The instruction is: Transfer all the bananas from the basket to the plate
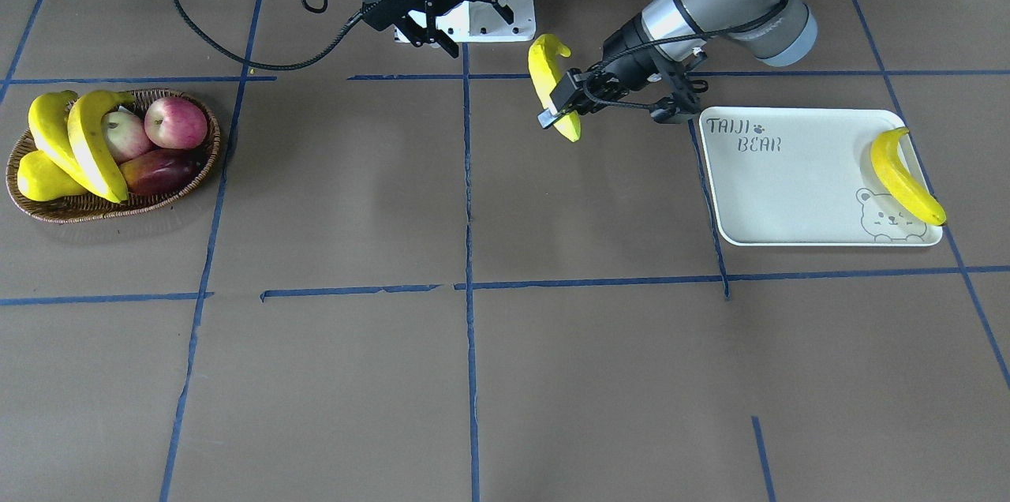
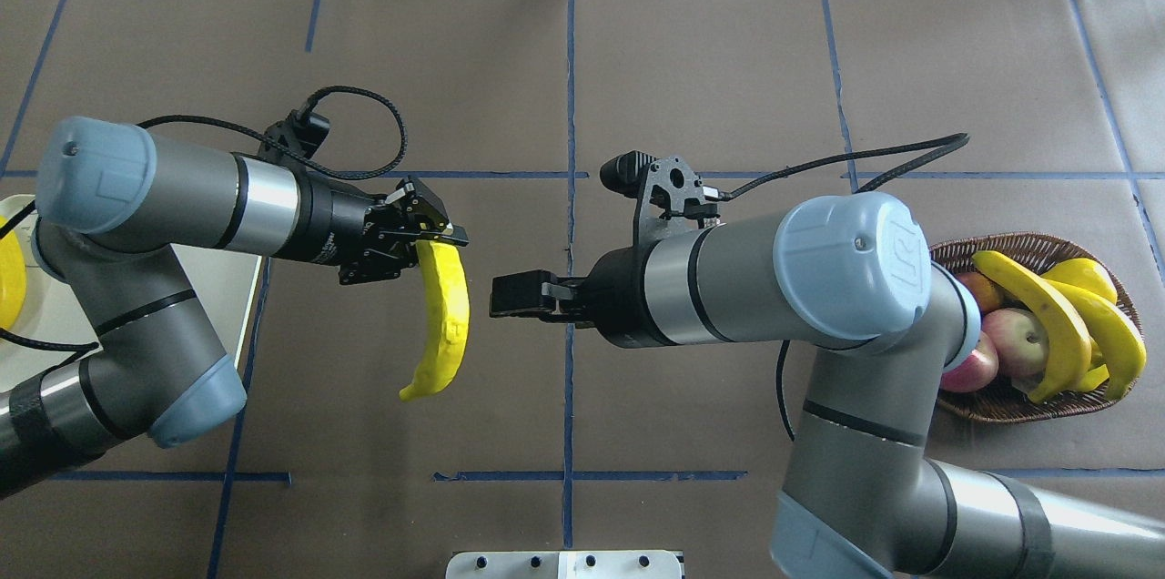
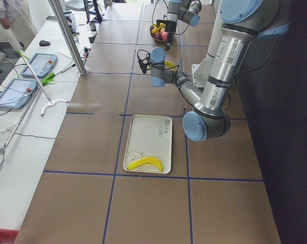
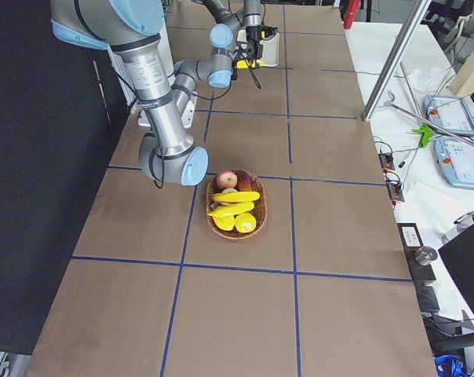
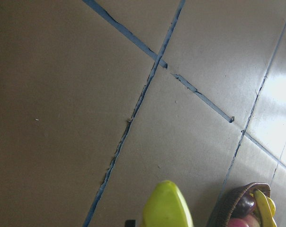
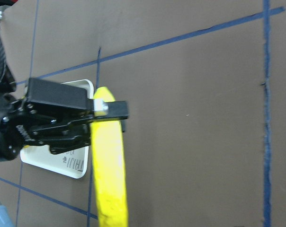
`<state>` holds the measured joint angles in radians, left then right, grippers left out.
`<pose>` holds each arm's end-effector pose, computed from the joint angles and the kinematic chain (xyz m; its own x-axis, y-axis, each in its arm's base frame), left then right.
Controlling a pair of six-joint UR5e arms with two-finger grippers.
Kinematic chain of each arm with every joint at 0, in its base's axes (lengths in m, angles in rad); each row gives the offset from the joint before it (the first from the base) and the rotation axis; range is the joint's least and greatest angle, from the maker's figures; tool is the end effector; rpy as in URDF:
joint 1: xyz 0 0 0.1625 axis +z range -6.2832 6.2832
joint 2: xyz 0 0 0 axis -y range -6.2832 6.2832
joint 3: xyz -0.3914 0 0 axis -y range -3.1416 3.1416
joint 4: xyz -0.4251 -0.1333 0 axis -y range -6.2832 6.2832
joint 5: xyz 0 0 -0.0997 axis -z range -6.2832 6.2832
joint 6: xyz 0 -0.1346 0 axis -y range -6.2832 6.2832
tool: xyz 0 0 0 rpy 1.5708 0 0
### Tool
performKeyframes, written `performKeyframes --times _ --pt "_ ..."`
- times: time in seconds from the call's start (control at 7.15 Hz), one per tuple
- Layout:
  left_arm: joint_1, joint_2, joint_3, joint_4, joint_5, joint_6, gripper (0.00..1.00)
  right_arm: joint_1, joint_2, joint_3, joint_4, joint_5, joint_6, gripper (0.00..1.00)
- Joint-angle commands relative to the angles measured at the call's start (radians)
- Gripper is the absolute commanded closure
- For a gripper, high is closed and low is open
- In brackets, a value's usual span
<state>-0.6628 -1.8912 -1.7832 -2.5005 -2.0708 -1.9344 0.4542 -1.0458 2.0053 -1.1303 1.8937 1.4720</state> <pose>0.4446 -0.4343 0.2317 0.0212 -0.4125 -0.9107 0.1839 0.8970 -0.4020 -0.4840 -0.3371 0.0765 0.1653 -0.0234 0.9860 -0.1193 0.9919 0.0435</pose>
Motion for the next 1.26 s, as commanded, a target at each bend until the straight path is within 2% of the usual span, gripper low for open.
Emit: performKeyframes --times 0.0,0.28,0.42,0.56,0.7,0.84,0.98,1.12 --pt "-0.075 0.139 -0.009 0.002 -0.006 0.011 1.0 0.18 -0.051 0.043 -0.145 0.216 -0.025 0.0" --pt "-0.141 0.294 -0.007 0.003 -0.009 0.011 1.0 0.237 -0.132 0.046 -0.184 0.245 -0.138 0.0" --pt "-0.159 0.337 -0.004 0.008 -0.014 0.011 1.0 0.254 -0.148 0.052 -0.277 0.246 -0.21 0.0" --pt "-0.182 0.368 0.019 0.015 -0.014 0.014 1.0 0.276 -0.149 0.081 -0.418 0.242 -0.31 0.0" --pt "-0.23 0.411 0.021 0.096 -0.015 0.179 1.0 0.3 -0.181 0.134 -0.53 0.239 -0.434 0.0" --pt "-0.265 0.461 0.021 0.194 -0.014 0.403 1.0 0.323 -0.253 0.182 -0.574 0.239 -0.543 0.0" --pt "-0.279 0.468 0.053 0.224 -0.011 0.505 1.0 0.349 -0.325 0.213 -0.574 0.24 -0.611 0.0" --pt "-0.294 0.463 0.12 0.212 -0.002 0.508 1.0 0.359 -0.376 0.234 -0.572 0.242 -0.69 0.0"
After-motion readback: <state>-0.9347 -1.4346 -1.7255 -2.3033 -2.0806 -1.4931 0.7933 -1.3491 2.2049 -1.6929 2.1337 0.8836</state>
